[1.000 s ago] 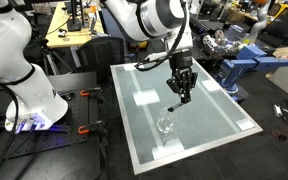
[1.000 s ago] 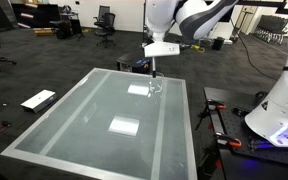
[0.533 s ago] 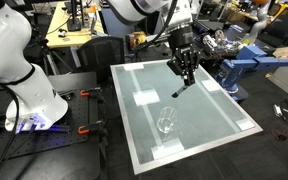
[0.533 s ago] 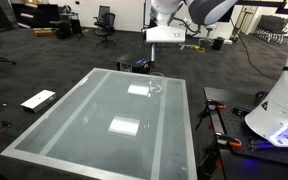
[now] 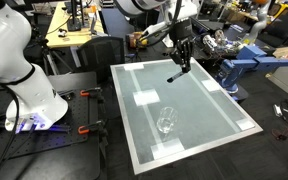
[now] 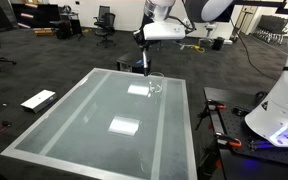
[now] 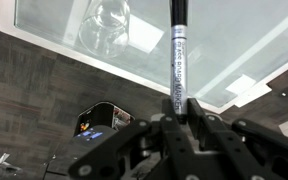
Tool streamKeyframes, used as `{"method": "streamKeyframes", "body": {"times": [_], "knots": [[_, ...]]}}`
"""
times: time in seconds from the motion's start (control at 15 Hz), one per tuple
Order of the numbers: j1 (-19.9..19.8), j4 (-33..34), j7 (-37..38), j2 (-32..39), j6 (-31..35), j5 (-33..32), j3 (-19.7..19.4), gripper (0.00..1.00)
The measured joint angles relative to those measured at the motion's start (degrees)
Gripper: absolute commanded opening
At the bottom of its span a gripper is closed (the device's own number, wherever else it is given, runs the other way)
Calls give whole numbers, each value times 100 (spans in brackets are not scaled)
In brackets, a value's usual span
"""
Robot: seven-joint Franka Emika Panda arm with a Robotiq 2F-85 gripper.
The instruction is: Move the marker from the colourless cup then put it on the table
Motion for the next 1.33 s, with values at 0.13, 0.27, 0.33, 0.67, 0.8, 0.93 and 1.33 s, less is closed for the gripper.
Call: {"method": "streamKeyframes", "body": {"times": [0.13, 0.27, 0.33, 0.67, 0.8, 0.93, 1.33], "knots": [[54, 111, -617, 113, -1, 495, 108, 5], [108, 275, -1232, 285, -12, 982, 234, 5], [145, 372, -1524, 387, -25, 1214, 284, 5], [344, 1006, -2716, 1017, -403, 2100, 414, 5], [411, 1296, -3129, 1294, -710, 2390, 440, 5], [481, 1543, -3540, 1540, -1007, 2611, 454, 5], [635, 2080, -4867, 2181, -1615, 3262, 475, 5]]}}
